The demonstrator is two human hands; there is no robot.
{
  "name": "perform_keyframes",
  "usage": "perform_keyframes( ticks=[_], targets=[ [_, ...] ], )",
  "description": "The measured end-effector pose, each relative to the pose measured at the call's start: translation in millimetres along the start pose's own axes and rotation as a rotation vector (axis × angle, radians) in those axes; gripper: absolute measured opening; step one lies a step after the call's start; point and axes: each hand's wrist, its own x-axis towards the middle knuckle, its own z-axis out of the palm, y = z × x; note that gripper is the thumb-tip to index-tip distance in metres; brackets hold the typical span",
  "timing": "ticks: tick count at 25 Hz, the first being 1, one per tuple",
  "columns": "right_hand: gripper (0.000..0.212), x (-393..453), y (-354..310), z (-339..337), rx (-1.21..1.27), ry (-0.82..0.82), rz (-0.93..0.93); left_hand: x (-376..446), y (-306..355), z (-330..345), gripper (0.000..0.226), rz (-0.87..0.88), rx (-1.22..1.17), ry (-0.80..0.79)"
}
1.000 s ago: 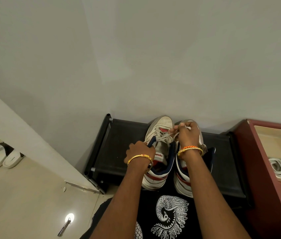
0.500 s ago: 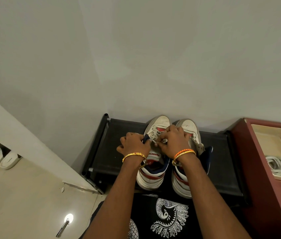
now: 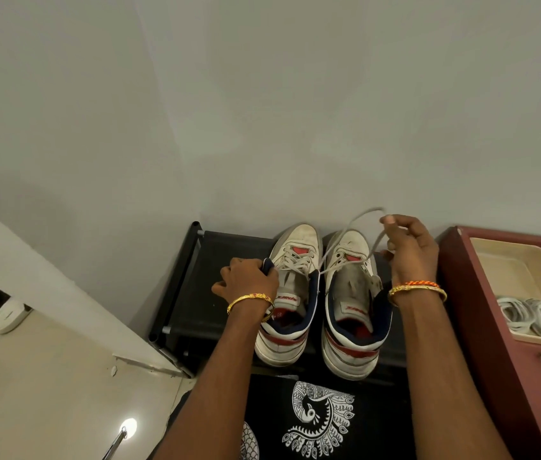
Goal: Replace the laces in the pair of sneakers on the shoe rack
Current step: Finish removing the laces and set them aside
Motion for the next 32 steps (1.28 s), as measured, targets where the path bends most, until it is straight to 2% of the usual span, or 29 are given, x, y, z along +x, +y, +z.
perform_keyframes(
  ticks=[1, 3, 5, 7, 9, 10, 13, 17, 18, 22, 25, 29, 30, 32],
  targets=[
    [0.018, 1.2, -1.3, -1.4, 0.025, 0.048, -0.029, -0.2, -0.1, -0.3, 0.023, 0.012, -0.001, -0.003],
    [0.016, 0.0, -2.7, 2.7, 0.013, 0.023, -0.089, -0.2, 0.7, -1.6, 0.028, 0.094, -0.002, -0.015],
    [0.025, -3.4, -0.3, 12.8, -0.09, -0.127, -0.152, -1.3, 3.8, -1.3, 0.045, 0.284, 0.043, -0.051],
    [0.048, -8.0, 3.5, 23.8, -0.239, -0.365, -0.173, -4.4, 11.0, 1.6, 0.052, 0.481, 0.193, -0.096],
    [0.061, -15.1, 9.4, 32.6, -0.43, -0.534, -0.146, -7.2, 18.2, 7.1, 0.048, 0.56, 0.343, -0.132],
    [0.06, -19.1, 12.9, 35.5, -0.538, -0.554, -0.142, -7.7, 20.7, 9.4, 0.046, 0.554, 0.374, -0.137],
    [0.044, -31.2, 21.6, 40.4, -0.848, -0.466, -0.171, -5.7, 24.3, 11.2, 0.044, 0.497, 0.367, -0.121],
    [0.044, -43.9, 31.9, 43.3, -1.45, -0.446, -0.123, -5.6, 26.0, 8.7, 0.035, 0.501, 0.391, -0.138],
    [0.04, -46.1, 35.1, 43.9, -1.475, -0.432, -0.093, -5.5, 25.6, 9.4, 0.033, 0.523, 0.398, -0.144],
    [0.031, -48.6, 41.3, 46.2, -1.304, -0.356, 0.051, -7.0, 24.4, 13.0, 0.034, 0.549, 0.417, -0.138],
    [0.032, -51.2, 42.3, 46.9, -1.249, -0.302, 0.052, -2.3, 21.4, 10.4, 0.035, 0.467, 0.297, -0.116],
    [0.034, -50.0, 46.4, 47.5, -1.22, -0.283, 0.096, 4.3, 16.1, 4.5, 0.011, 0.266, -0.279, -0.048],
    [0.034, -49.5, 46.5, 47.7, -1.2, -0.276, 0.104, 5.6, 19.3, -0.8, 0.009, 0.147, -0.444, -0.034],
    [0.034, -48.1, 47.2, 48.0, -1.155, -0.269, 0.126, 12.2, 26.4, -12.1, 0.019, -0.262, -0.753, -0.083]
  ],
)
